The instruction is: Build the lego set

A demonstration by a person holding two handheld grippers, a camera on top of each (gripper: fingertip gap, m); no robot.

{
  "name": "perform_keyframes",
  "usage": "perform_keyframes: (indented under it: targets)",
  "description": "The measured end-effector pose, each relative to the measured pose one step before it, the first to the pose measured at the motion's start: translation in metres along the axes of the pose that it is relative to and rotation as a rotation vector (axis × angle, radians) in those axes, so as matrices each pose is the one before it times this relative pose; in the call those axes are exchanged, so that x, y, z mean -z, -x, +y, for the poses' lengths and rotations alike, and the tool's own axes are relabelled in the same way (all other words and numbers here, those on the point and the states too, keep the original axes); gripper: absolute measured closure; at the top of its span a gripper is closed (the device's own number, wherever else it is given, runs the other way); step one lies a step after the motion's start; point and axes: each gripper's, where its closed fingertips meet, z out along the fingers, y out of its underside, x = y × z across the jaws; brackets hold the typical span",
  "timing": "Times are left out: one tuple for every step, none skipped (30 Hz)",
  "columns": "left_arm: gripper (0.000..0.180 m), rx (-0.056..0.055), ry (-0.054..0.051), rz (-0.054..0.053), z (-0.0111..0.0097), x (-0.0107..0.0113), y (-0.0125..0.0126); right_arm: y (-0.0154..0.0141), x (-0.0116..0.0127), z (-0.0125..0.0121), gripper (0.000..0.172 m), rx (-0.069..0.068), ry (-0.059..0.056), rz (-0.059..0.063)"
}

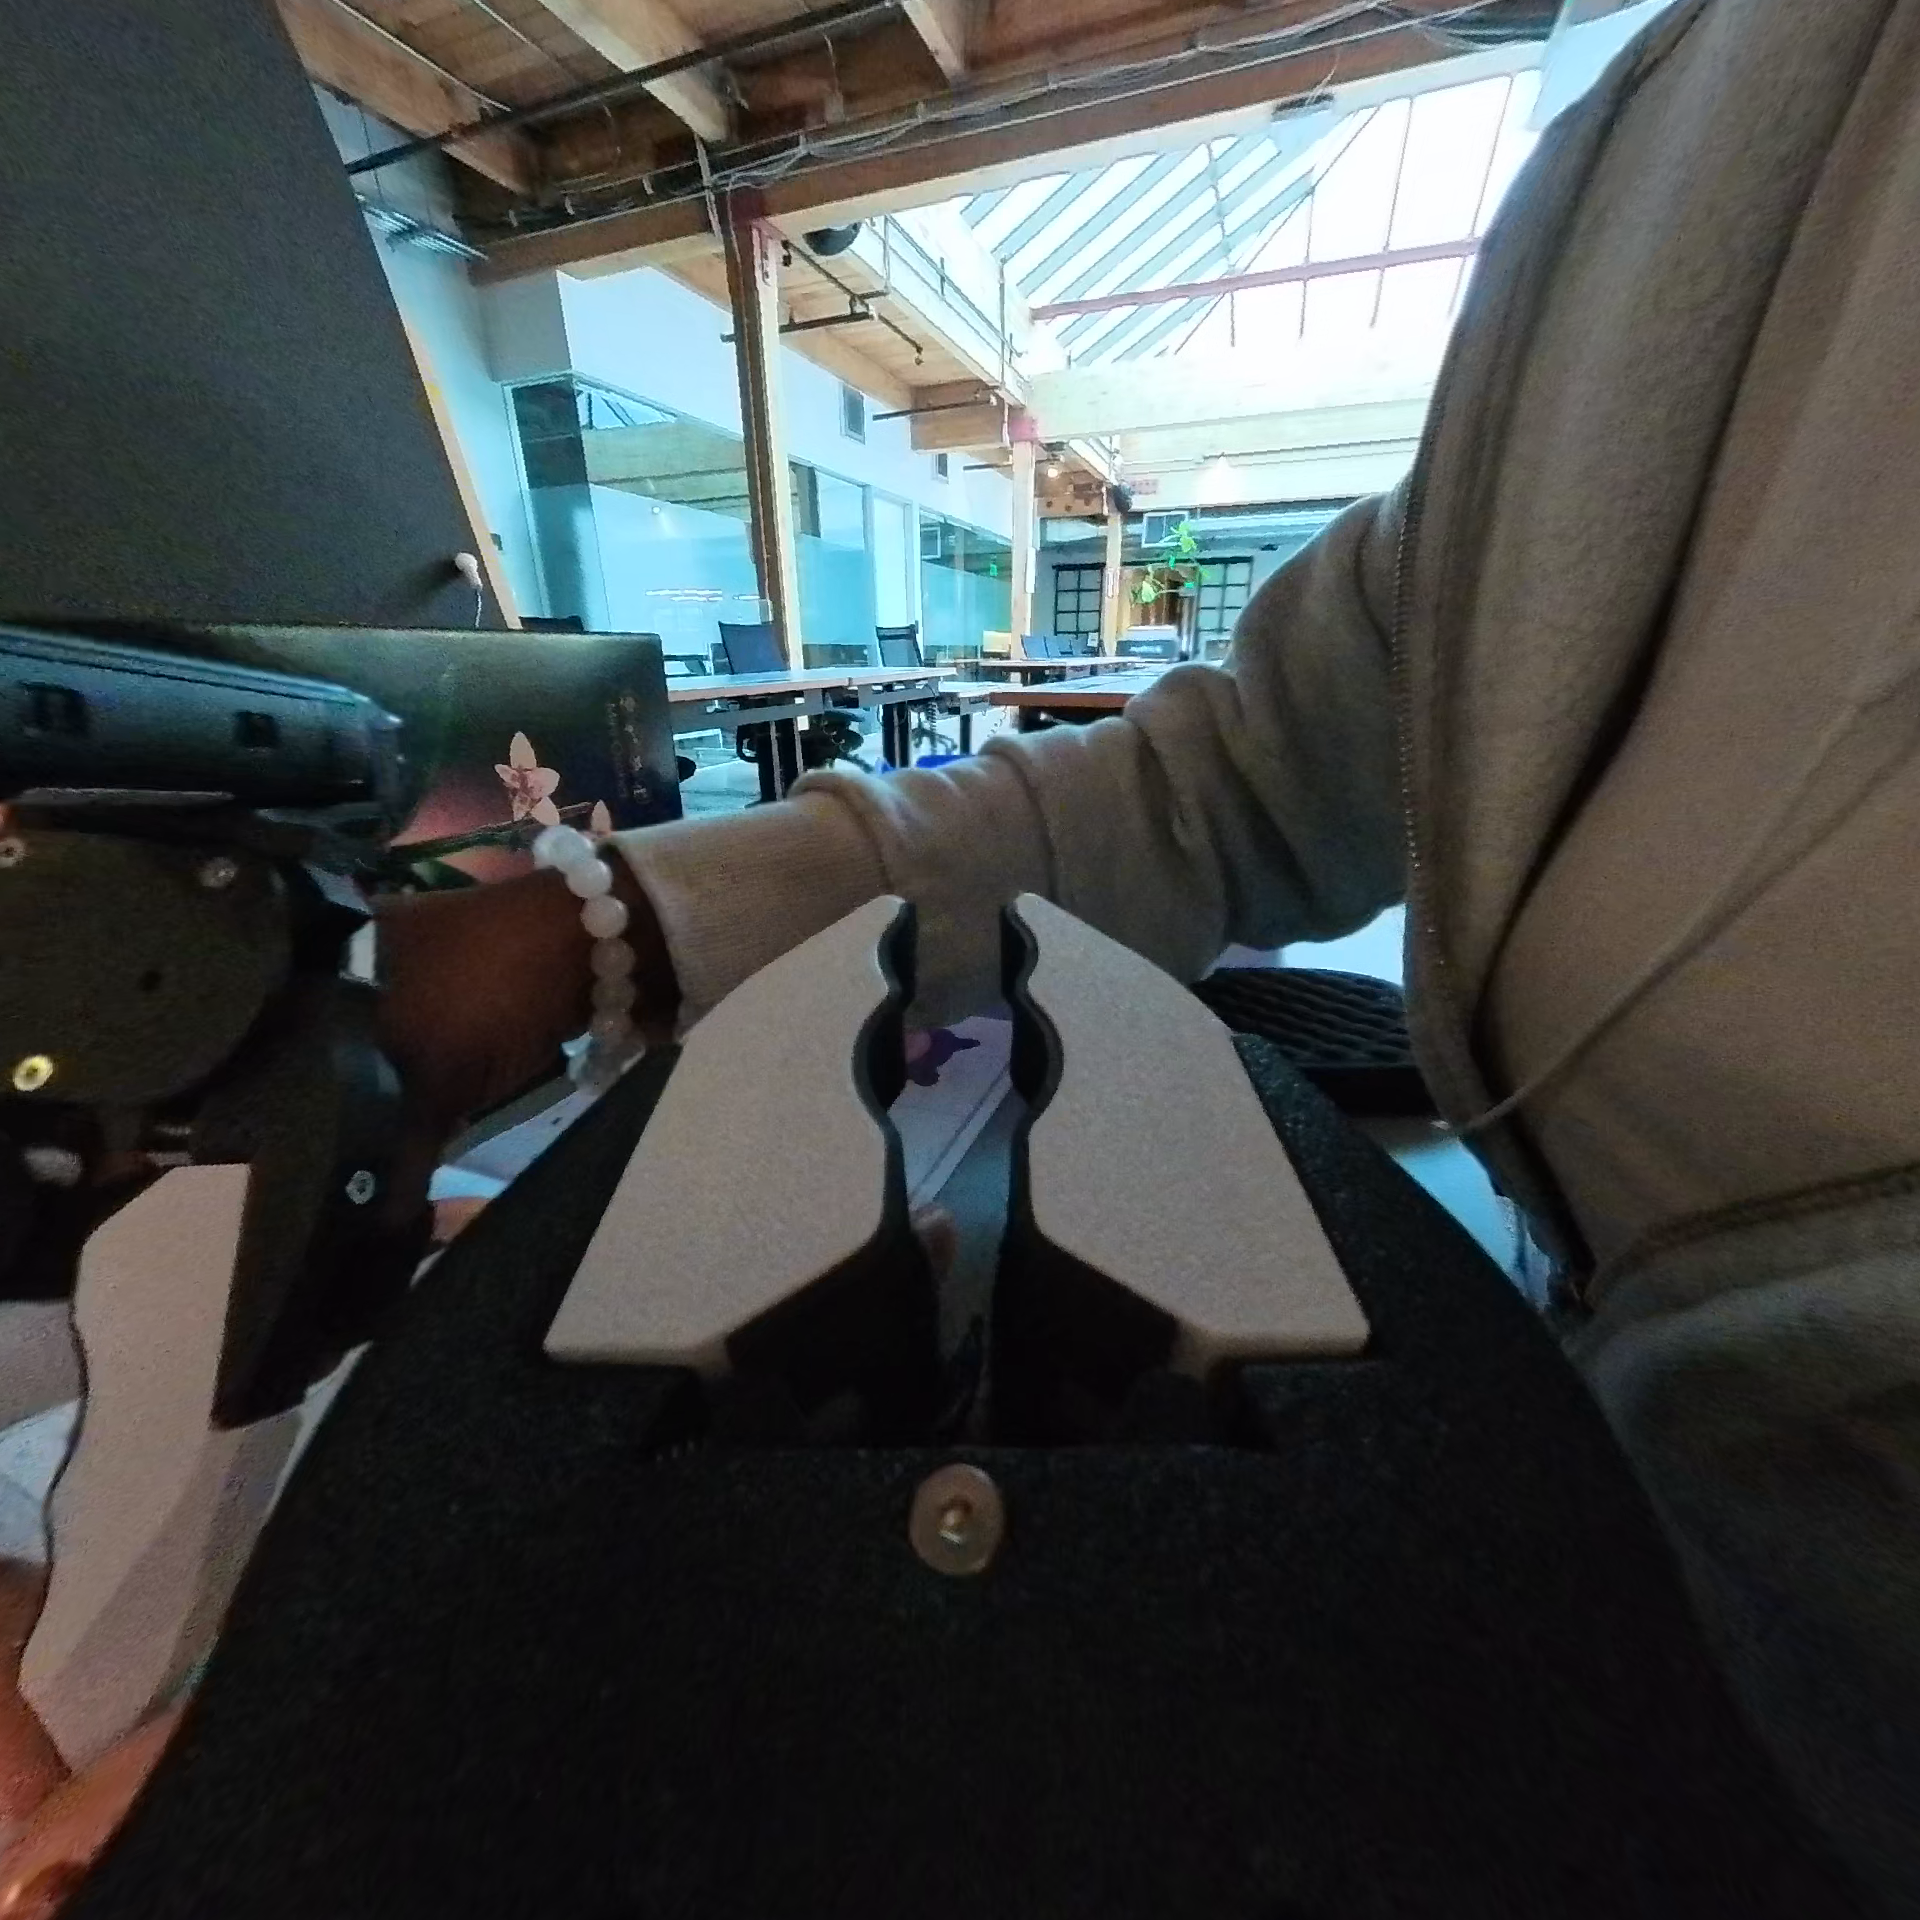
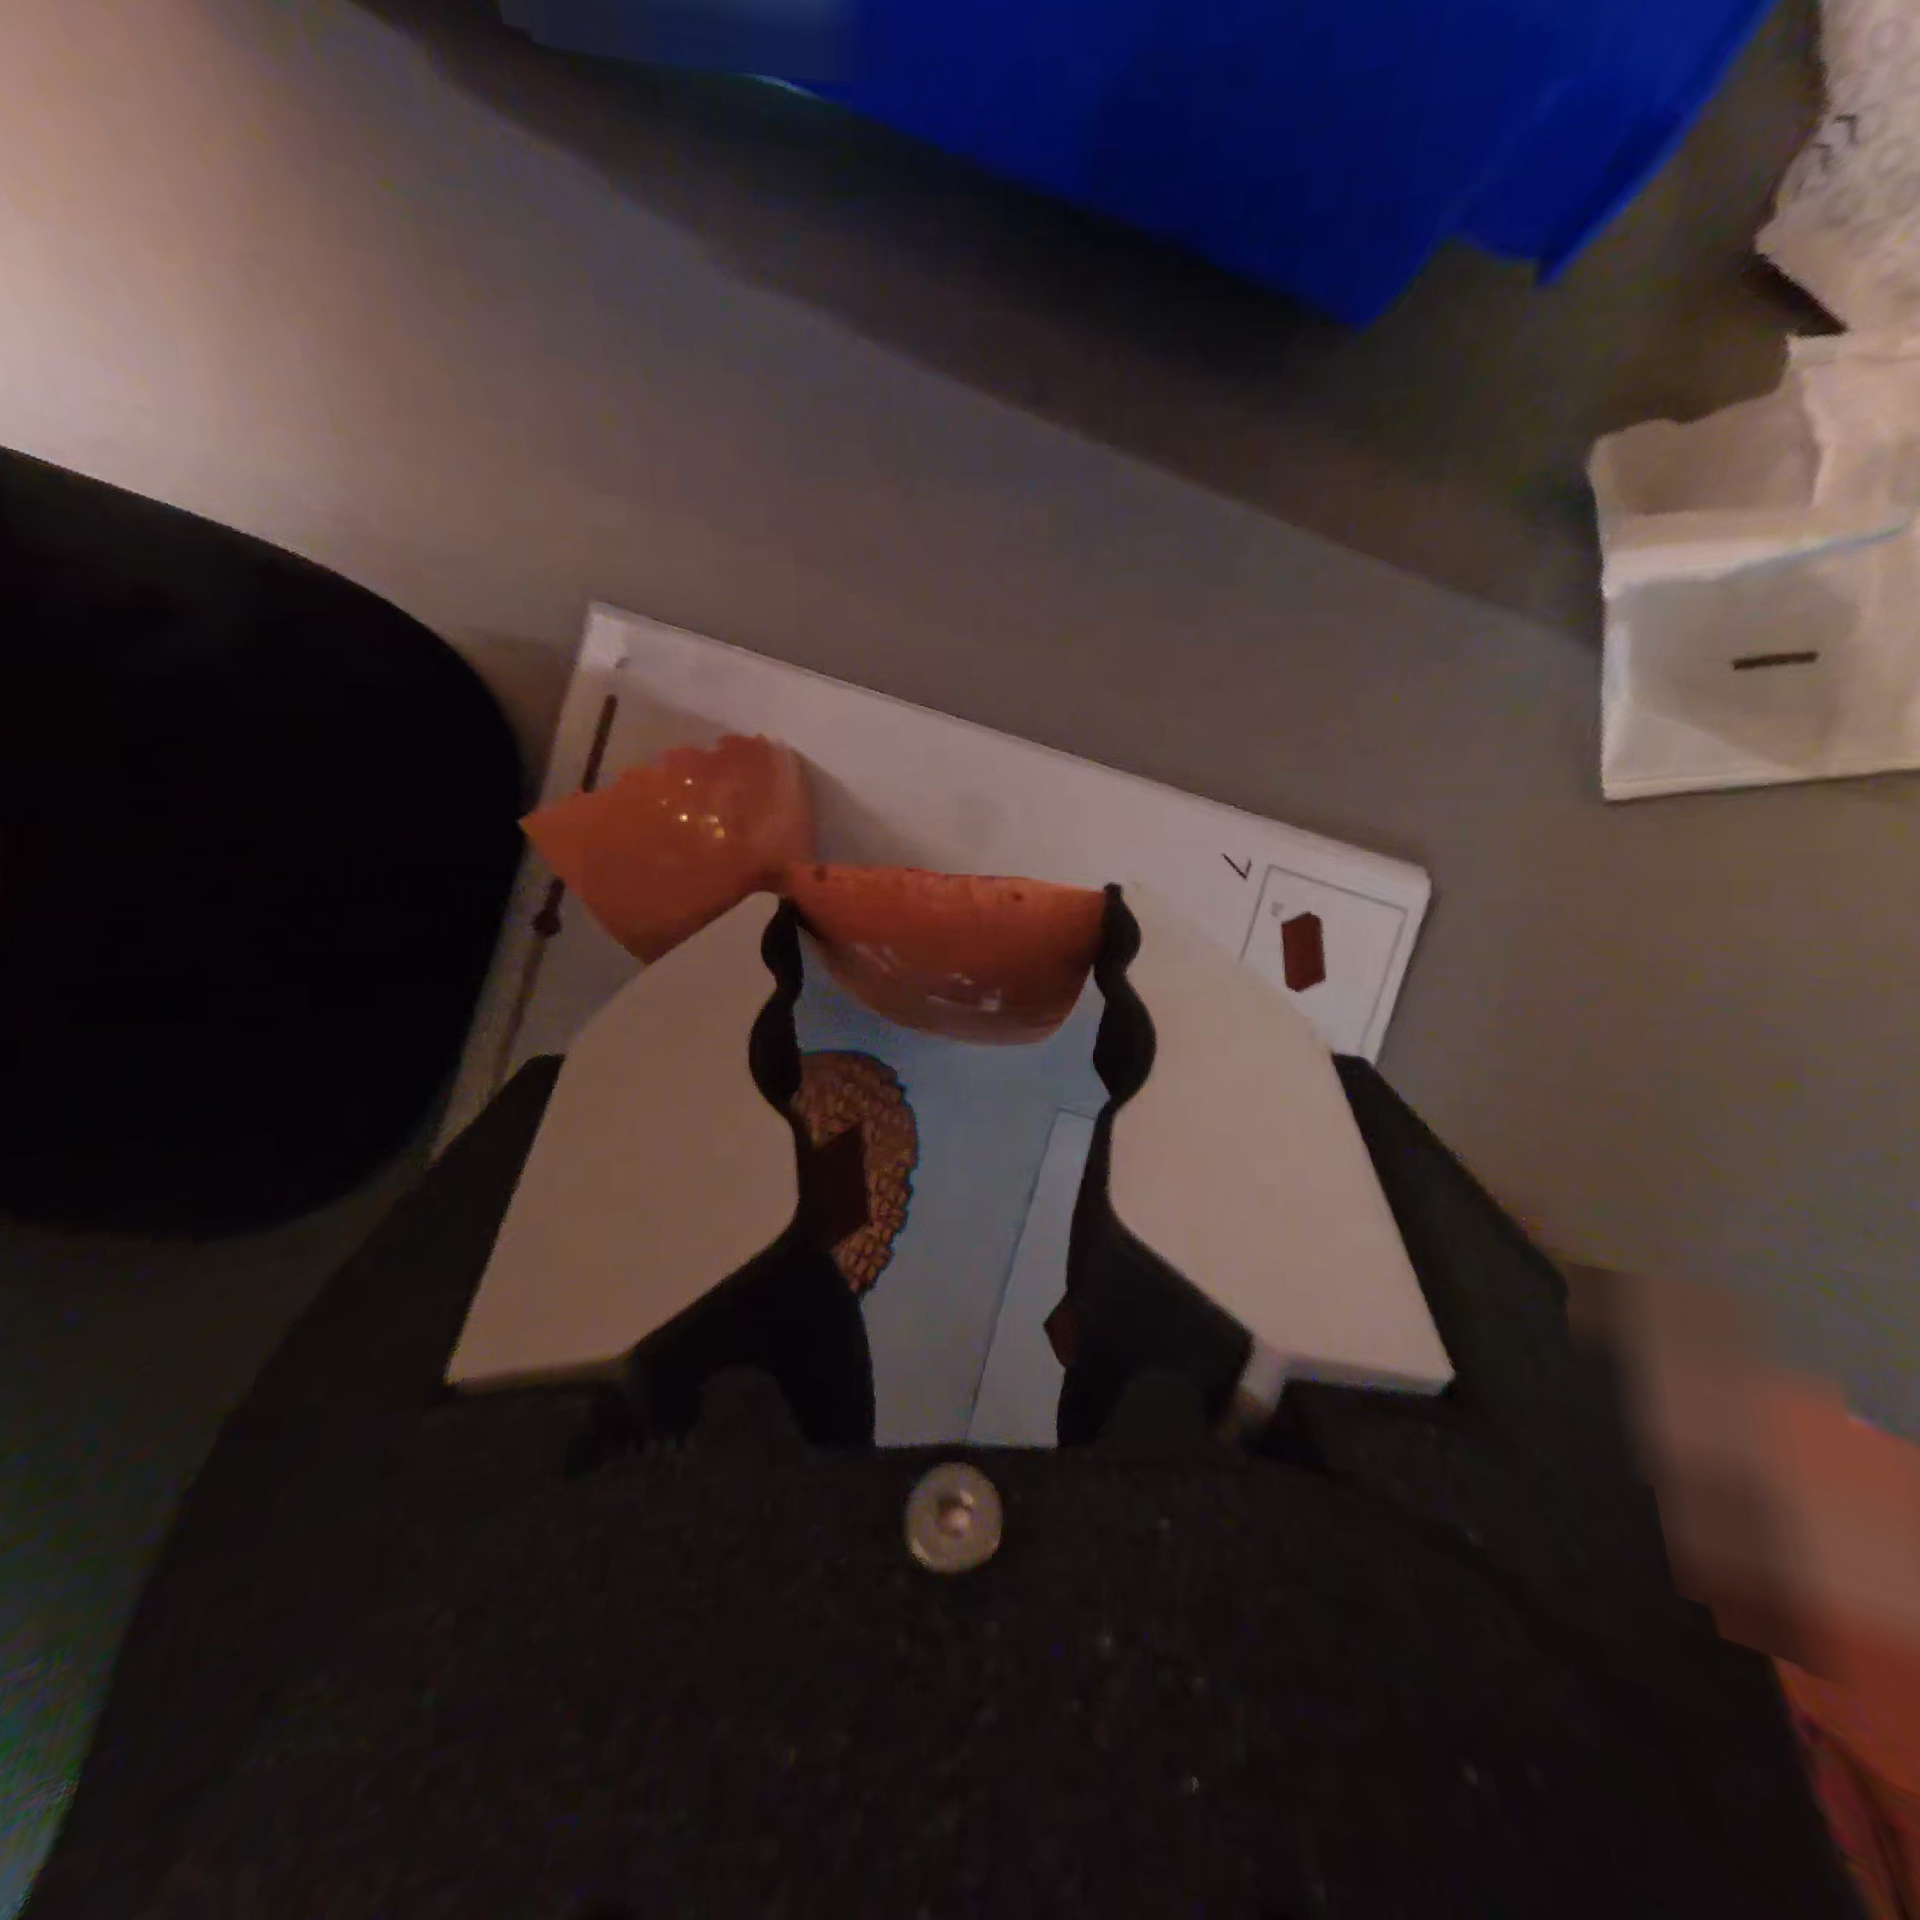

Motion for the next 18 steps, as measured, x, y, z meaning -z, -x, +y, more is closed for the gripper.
perform_keyframes:
  targets:
    - [0.166, 0.0016, 0.0027, 0.0015, 0.00034, -0.00021, 0.00000, 0.00218, -0.00075, -0.00171, 0.115, 0.0014, -0.0006, -0.0175]
    - [0.166, 0.0024, 0.0030, 0.0020, 0.00052, -0.00038, -0.00008, 0.00117, 0.00052, -0.00236, 0.111, -0.0018, -0.0099, -0.0082]
    - [0.166, 0.0025, 0.0024, 0.0014, 0.00038, -0.00015, 0.00003, 0.00171, 0.00220, -0.00351, 0.108, -0.0075, -0.0249, -0.0129]
    - [0.166, 0.0018, 0.0007, 0.0003, 0.00013, -0.00012, 0.00011, -0.00052, 0.00389, -0.00444, 0.107, -0.0186, -0.0342, -0.0009]
    - [0.165, 0.0009, -0.0005, -0.0003, 0.00002, 0.00005, 0.00006, -0.00167, 0.00552, -0.00373, 0.105, -0.0191, -0.0314, 0.0047]
    - [0.166, 0.0003, -0.0012, 0.0001, -0.00020, 0.00011, 0.00007, -0.00317, 0.00833, -0.00368, 0.106, -0.0163, -0.0301, 0.0166]
    - [0.166, 0.0002, -0.0013, -0.0006, -0.00012, 0.00014, 0.00002, -0.00381, 0.01180, -0.00518, 0.108, -0.0109, -0.0395, 0.0289]
    - [0.165, 0.0008, -0.0011, -0.0018, -0.00007, 0.00008, 0.00020, -0.00165, 0.01590, -0.00738, 0.109, -0.0077, -0.0538, 0.0267]
    - [0.165, 0.0011, -0.0007, -0.0015, -0.00002, 0.00009, 0.00027, 0.00123, 0.01962, -0.00928, 0.110, -0.0061, -0.0644, 0.0222]
    - [0.165, 0.0011, 0.0001, -0.0011, 0.00002, -0.00001, 0.00021, 0.00213, 0.02288, -0.00914, 0.110, -0.0024, -0.0618, 0.0308]
    - [0.165, 0.0006, 0.0009, -0.0014, 0.00013, -0.00001, 0.00020, 0.00120, 0.02532, -0.00676, 0.110, -0.0002, -0.0468, 0.0459]
    - [0.165, -0.0013, 0.0004, 0.0000, 0.00008, -0.00007, -0.00021, 0.00031, 0.02716, -0.00305, 0.108, 0.0002, -0.0279, 0.0545]
    - [0.165, -0.0016, 0.0014, -0.0011, 0.00024, -0.00014, -0.00006, -0.00048, 0.02854, 0.00071, 0.107, -0.0035, -0.0140, 0.0567]
    - [0.165, 0.0008, 0.0028, -0.0030, 0.00036, -0.00023, 0.00028, -0.00161, 0.02969, 0.00407, 0.106, -0.0104, -0.0046, 0.0578]
    - [0.164, 0.0024, 0.0031, -0.0024, 0.00042, -0.00032, 0.00043, -0.00350, 0.03071, 0.00654, 0.106, -0.0173, 0.0003, 0.0644]
    - [0.163, 0.0032, 0.0029, -0.0024, 0.00047, -0.00020, 0.00052, -0.00545, 0.03136, 0.00853, 0.106, -0.0225, 0.0030, 0.0656]
    - [0.163, 0.0047, 0.0037, -0.0034, 0.00038, -0.00028, 0.00075, -0.00727, 0.03149, 0.01021, 0.106, -0.0264, 0.0068, 0.0650]
    - [0.162, 0.0053, 0.0038, -0.0045, 0.00048, -0.00019, 0.00092, -0.00993, 0.03067, 0.01258, 0.107, -0.0271, 0.0175, 0.0667]
